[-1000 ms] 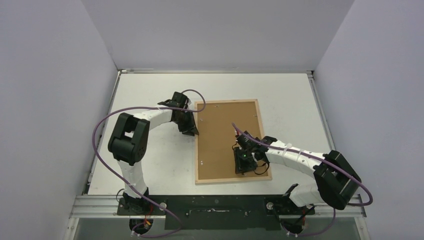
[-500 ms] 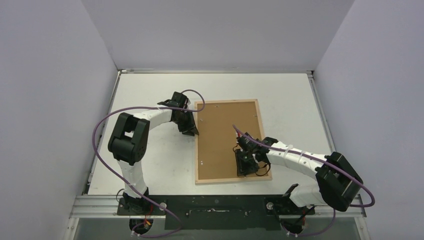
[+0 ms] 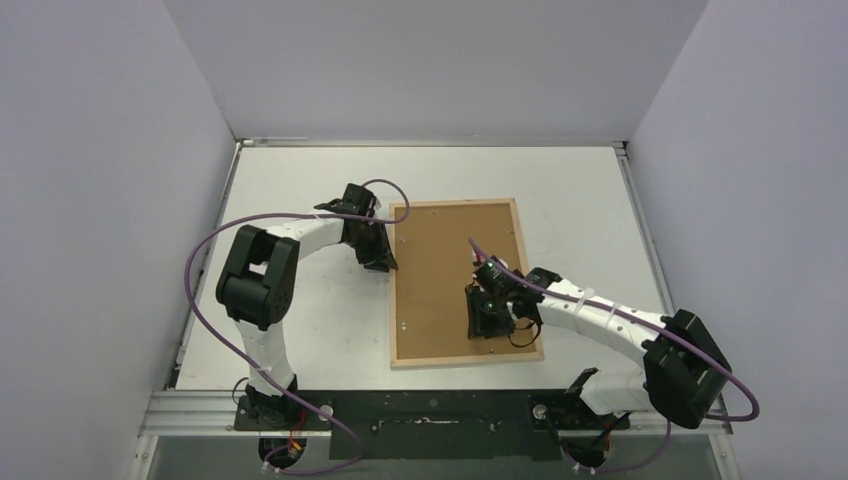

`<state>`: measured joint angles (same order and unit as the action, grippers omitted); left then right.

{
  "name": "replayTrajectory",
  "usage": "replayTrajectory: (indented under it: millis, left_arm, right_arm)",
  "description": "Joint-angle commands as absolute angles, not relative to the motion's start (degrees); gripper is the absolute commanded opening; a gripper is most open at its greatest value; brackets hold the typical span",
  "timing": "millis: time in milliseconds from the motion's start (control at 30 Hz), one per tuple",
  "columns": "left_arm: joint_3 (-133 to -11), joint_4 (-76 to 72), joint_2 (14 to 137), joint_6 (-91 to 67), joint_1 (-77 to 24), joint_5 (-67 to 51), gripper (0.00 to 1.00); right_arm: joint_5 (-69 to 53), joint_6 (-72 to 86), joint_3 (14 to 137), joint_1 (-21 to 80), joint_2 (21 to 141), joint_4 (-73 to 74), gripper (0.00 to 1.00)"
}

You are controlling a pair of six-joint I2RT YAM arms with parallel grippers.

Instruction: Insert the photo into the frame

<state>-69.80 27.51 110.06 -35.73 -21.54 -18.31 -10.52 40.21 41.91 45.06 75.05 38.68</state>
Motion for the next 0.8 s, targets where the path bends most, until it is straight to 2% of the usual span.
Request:
replayTrajectory:
  millis: [0, 133, 333, 467, 600, 767]
  left_arm:
    - [-68.20, 27.93, 113.24, -34.91, -21.17, -14.45, 0.21]
    - [-68.59, 27.99, 111.94, -35.05, -21.09, -15.91, 0.27]
    - [-70.53, 27.79, 108.36, -34.25, -19.74, -20.45, 0.53]
    - [-70.19, 27.72, 106.13, -33.47, -19.08, -22.48, 0.64]
    - [-69.11, 28.95, 106.24, -32.35, -18.92, -22.44, 0.65]
    - [-68.16, 26.73, 107.96, -32.75, -18.72, -27.55, 0.59]
  right_arm:
    - [-3.33, 43.97, 50.51, 45.36, 71.77, 33.99, 0.41]
    - [-2.04, 47.17, 52.10, 45.54, 75.73, 26.27, 0.46]
    - [2.32, 48.01, 58.20, 50.82, 85.86, 20.51, 0.43]
    - [5.61, 51.31, 59.24, 55.38, 90.91, 15.10, 0.39]
    - [8.17, 56.02, 56.67, 59.48, 92.75, 7.38, 0.40]
    - [7.40, 59.60, 52.04, 62.20, 94.41, -2.03, 0.46]
